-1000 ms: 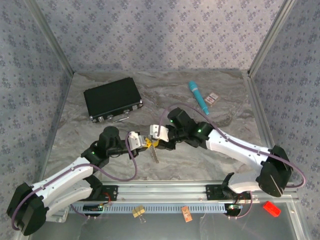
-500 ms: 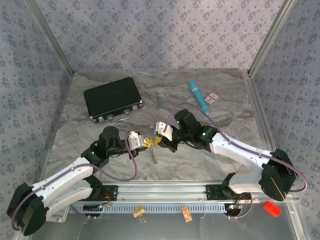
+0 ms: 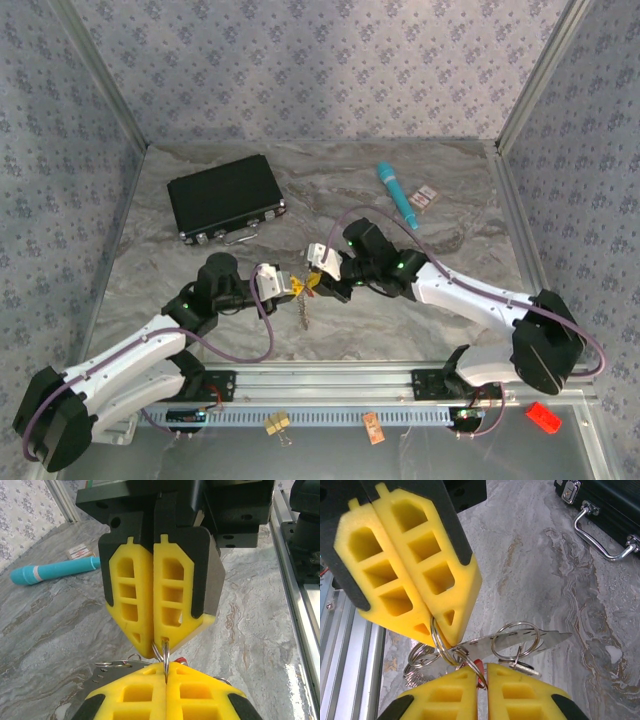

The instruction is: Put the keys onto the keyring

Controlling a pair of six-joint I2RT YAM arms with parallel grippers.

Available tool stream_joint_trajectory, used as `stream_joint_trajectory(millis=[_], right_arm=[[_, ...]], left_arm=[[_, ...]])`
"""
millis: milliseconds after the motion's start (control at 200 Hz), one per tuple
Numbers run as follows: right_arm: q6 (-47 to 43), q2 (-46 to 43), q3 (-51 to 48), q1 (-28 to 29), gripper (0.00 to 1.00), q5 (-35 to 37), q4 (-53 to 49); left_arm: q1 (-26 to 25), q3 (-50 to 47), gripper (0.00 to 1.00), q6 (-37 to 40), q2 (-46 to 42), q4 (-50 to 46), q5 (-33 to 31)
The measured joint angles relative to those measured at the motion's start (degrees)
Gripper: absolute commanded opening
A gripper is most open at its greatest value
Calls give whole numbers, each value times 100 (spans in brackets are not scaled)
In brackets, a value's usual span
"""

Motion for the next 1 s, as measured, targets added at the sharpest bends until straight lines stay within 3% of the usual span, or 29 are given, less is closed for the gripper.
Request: stream_joint_trajectory(millis=[235,580,999], right_arm=[[4,70,35,0,13,0,-7],[37,-136,-94,-46,35,155,17],[92,-568,-935,-74,37,149,522]], left_arm=[[2,0,0,0,4,2,7],[0,0,0,-2,4,160,66],[2,-142,0,-157,-2,476,63]])
